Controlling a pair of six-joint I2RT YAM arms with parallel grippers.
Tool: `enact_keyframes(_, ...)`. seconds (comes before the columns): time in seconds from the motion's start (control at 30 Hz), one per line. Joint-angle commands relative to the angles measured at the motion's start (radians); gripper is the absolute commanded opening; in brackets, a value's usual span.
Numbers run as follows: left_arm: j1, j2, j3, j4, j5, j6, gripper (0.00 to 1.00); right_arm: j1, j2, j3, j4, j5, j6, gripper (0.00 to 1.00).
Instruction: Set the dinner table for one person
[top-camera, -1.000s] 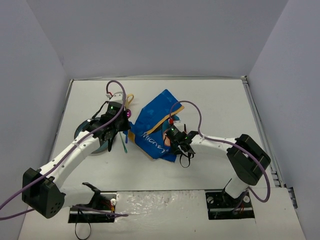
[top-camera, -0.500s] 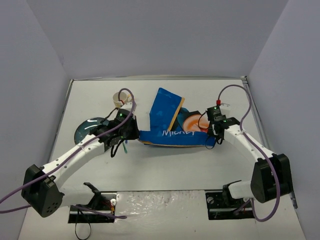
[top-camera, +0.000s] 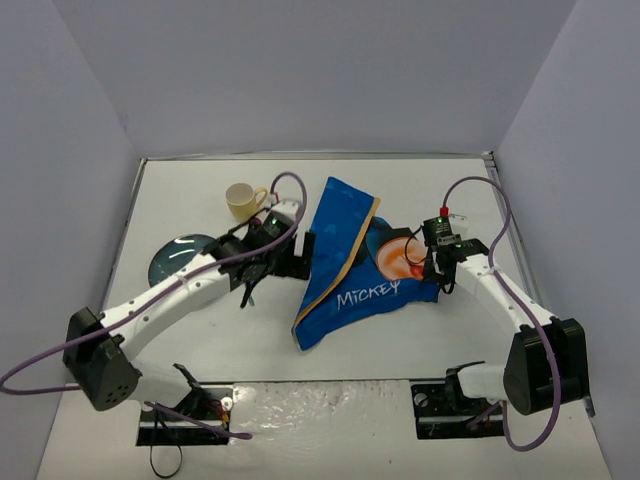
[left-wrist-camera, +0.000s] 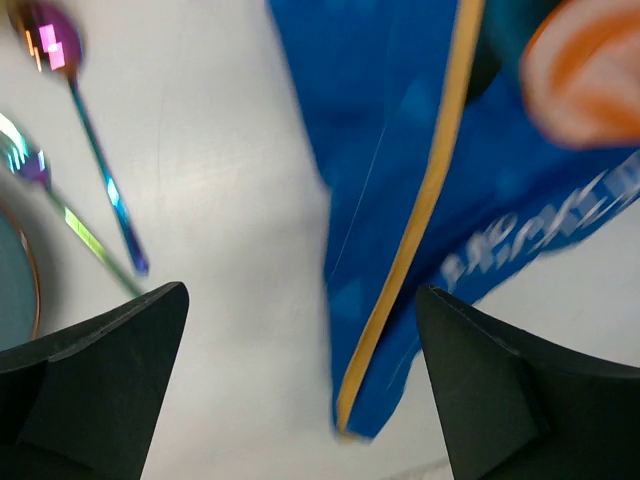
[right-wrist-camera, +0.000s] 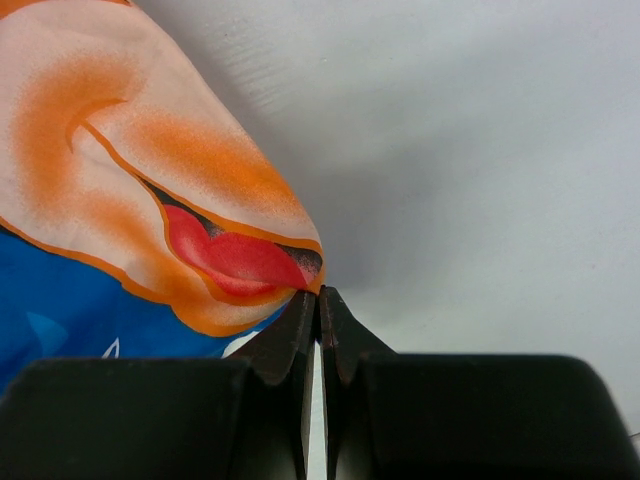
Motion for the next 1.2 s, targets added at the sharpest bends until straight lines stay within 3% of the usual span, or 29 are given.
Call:
enact_keyframes(0.0, 0.011, 0.153, 0.322, 0.118, -0.113, 0.148, 0.94, -0.007, -0.011, -0.003, 0.006, -0.02, -0.007, 0.0)
enact_keyframes(0.17, 0.014, 0.529, 0.698, 0.143, -0.049, 0.272, 0.95, -0.007, 0.005, -0.02, 0.031, -0.06, 0.002, 0.0)
enact_keyframes(0.43, 0.011, 0.992, 1.274, 0.018, 0.001, 0.365, 0.95, -0.009, 0.02, -0.03, 0.05, -0.087, 0.002, 0.0)
enact_keyframes(0.67, 0.005, 1.131, 1.309, 0.121, -0.014, 0.415, 0.96, -0.009, 0.017, -0.039, 0.061, -0.115, 0.001, 0.0)
enact_keyframes(0.93, 0.0, 1.15, 1.243, 0.149, -0.03, 0.44, 0.96, -0.007, 0.016, -0.039, 0.065, -0.113, 0.002, 0.0)
enact_keyframes(1.0, -0.002, 1.141, 1.222, 0.155, -0.057, 0.447, 0.93, -0.008, 0.017, -0.041, 0.068, -0.112, 0.002, 0.0)
enact_keyframes(1.17, -0.002, 1.136, 1.209, 0.145, -0.094, 0.464, 0.72, -0.009, 0.01, -0.041, 0.071, -0.109, 0.002, 0.0)
